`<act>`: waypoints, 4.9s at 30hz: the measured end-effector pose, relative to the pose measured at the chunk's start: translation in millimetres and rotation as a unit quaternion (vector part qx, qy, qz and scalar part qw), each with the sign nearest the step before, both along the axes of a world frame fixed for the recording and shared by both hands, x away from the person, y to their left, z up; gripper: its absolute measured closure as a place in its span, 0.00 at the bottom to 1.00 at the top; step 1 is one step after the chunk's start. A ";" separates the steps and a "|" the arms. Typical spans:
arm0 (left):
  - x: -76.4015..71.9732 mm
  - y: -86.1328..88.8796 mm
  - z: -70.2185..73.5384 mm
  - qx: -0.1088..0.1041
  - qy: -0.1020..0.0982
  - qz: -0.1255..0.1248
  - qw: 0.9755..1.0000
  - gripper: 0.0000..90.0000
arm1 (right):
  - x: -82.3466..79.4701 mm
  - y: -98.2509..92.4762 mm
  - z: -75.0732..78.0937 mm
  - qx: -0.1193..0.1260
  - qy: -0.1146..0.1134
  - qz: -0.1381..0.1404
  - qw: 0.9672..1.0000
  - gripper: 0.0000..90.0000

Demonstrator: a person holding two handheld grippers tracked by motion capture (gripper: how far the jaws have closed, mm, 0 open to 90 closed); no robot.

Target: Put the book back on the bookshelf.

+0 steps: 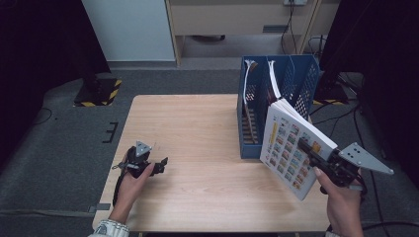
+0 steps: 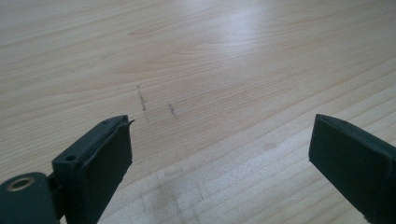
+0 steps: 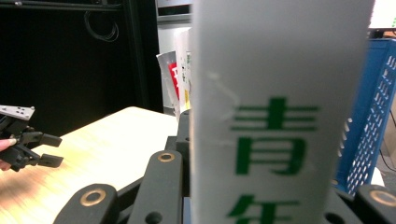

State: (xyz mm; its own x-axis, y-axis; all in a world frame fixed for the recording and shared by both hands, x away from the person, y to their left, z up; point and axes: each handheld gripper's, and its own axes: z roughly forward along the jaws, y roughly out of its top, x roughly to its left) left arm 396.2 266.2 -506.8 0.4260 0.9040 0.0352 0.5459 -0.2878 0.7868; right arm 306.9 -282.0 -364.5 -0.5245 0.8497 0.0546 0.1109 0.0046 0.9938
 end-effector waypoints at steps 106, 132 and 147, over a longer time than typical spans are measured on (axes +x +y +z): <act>-3.1 -3.1 -1.0 0.008 -0.003 -0.004 1.000 0.07 | 128.4 -38.8 55.5 -0.017 0.007 -0.218 0.976 0.82; -1.1 -1.1 -3.3 0.003 0.000 0.000 1.000 0.07 | 167.8 -20.9 52.6 -0.021 0.008 -0.217 0.976 0.82; -0.3 -1.4 -3.8 0.009 -0.001 0.000 1.000 0.07 | 179.4 -19.1 44.2 -0.016 0.006 -0.223 0.975 0.82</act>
